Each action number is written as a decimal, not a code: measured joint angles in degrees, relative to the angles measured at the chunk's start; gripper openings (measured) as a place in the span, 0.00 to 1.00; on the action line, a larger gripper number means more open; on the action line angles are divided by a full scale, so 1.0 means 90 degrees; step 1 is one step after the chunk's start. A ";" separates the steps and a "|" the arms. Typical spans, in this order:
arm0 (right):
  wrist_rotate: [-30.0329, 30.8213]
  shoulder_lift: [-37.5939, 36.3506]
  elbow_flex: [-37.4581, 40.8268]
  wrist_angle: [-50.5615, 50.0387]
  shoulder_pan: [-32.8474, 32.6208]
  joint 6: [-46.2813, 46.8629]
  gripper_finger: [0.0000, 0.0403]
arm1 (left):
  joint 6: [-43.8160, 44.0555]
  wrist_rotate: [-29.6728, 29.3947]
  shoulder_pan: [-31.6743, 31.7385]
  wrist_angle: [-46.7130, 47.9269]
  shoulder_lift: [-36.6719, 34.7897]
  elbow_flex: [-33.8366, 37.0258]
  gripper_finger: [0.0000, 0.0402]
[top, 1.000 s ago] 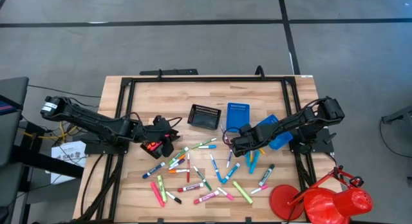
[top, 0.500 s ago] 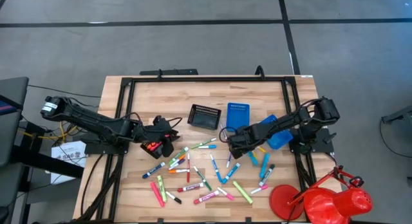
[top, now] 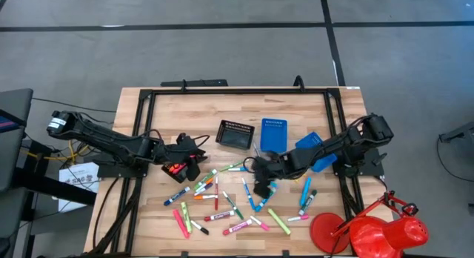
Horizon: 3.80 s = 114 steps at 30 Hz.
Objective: Pick & Place Markers
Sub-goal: Put the left blue highlighter into the left black bin
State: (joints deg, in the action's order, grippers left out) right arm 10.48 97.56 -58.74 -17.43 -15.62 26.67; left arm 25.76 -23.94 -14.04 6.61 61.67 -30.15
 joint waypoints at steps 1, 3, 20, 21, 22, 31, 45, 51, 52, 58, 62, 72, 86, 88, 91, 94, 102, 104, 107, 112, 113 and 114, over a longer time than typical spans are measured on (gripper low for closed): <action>0.0000 0.0002 -0.0047 0.0340 0.0000 -0.0644 0.17 | -0.0004 0.0000 0.0000 -0.0028 0.0000 0.0000 0.28; 0.0001 0.0005 -0.0149 0.1107 0.0001 -0.1900 0.17 | -0.0073 0.0000 -0.0002 -0.0068 0.0000 0.0000 0.28; -0.0555 0.0211 -0.0181 0.4587 0.1239 -0.2963 0.18 | -0.1224 -0.0001 0.0000 -0.0826 -0.0002 0.0000 0.28; -0.0630 0.0350 -0.0204 0.4887 0.1284 -0.2963 0.18 | -0.1357 0.0004 0.0000 -0.0973 -0.0002 -0.0002 0.28; -0.0677 0.0451 -0.0222 0.5066 0.1321 -0.2965 0.18 | -0.1487 0.0032 0.0000 -0.1108 -0.0002 -0.0002 0.28; -0.1081 0.1408 -0.0192 0.6901 0.1324 -0.3125 0.18 | -0.1845 0.0648 -0.0005 -0.1538 0.0320 -0.0007 0.28; -0.1137 0.1535 -0.0311 0.7190 0.1324 -0.3130 0.18 | -0.2190 0.0471 0.0066 -0.2643 0.1170 -0.0005 0.41; -0.1154 0.1535 -0.0311 0.7177 0.1325 -0.3130 0.18 | -0.2312 0.0474 0.0063 -0.2900 0.1276 -0.0005 0.35; -0.1154 0.1535 -0.0311 0.7174 0.1328 -0.3130 0.18 | -0.2312 0.0474 0.0063 -0.2879 0.1282 -0.0005 0.33; -0.1174 0.1533 -0.0311 0.7134 0.1335 -0.3182 0.22 | -0.2254 0.0469 0.0065 -0.2885 0.1282 -0.0005 0.17; -0.1135 0.1534 -0.0311 0.7032 0.1334 -0.3353 0.27 | -0.1875 0.0472 0.0063 -0.2828 0.1282 -0.0005 0.15; -0.0954 0.1532 -0.0311 0.6743 0.1377 -0.3353 0.44 | -0.0592 0.0486 -0.0158 -0.1298 0.0961 -0.0005 0.18; -0.0646 0.1530 -0.0311 0.6086 0.1365 -0.3351 0.50 | 0.2167 0.0725 0.0069 0.3421 -0.1276 -0.0005 0.18; -0.0646 0.1530 -0.0311 0.6087 0.1365 -0.3349 0.50 | 0.2223 0.0845 0.0147 0.3608 -0.1170 -0.0001 0.17; -0.0648 0.1530 -0.0311 0.6073 0.1362 -0.3349 0.49 | 0.2199 0.1011 0.0184 0.3406 -0.0893 0.0098 0.18; -0.0651 0.1530 -0.0311 0.6028 0.1348 -0.3349 0.48 | 0.2179 0.1074 0.0187 0.3261 -0.0521 0.0228 0.20; -0.0665 0.1530 -0.0311 0.5933 0.1348 -0.3349 0.48 | 0.1830 0.0975 0.0187 0.2942 0.0121 0.0265 0.21; -0.0668 0.1530 -0.0311 0.5916 0.1341 -0.3339 0.48 | 0.1720 0.0966 0.0187 0.2736 0.0124 0.0265 0.21; -0.0665 0.1530 -0.0311 0.5908 0.1292 -0.3299 0.47 | 0.1666 0.0953 0.0187 0.2579 0.0049 0.0265 0.22; -0.0668 0.1163 -0.0382 0.5193 0.1104 -0.3341 0.46 | 0.1673 0.0955 0.0187 0.2547 -0.0129 0.0265 0.22; -0.0668 0.1043 -0.0426 0.4857 0.1060 -0.3346 0.46 | 0.1673 0.0980 0.0187 0.2544 -0.0182 0.0265 0.22; -0.0669 0.0930 -0.0506 0.4581 0.1003 -0.3345 0.46 | 0.1673 0.0994 0.0187 0.2543 -0.0238 0.0265 0.22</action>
State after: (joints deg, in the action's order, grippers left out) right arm 4.46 105.93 -63.29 23.80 -6.59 -3.43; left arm 40.82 -15.00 -12.36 29.50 59.53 -27.77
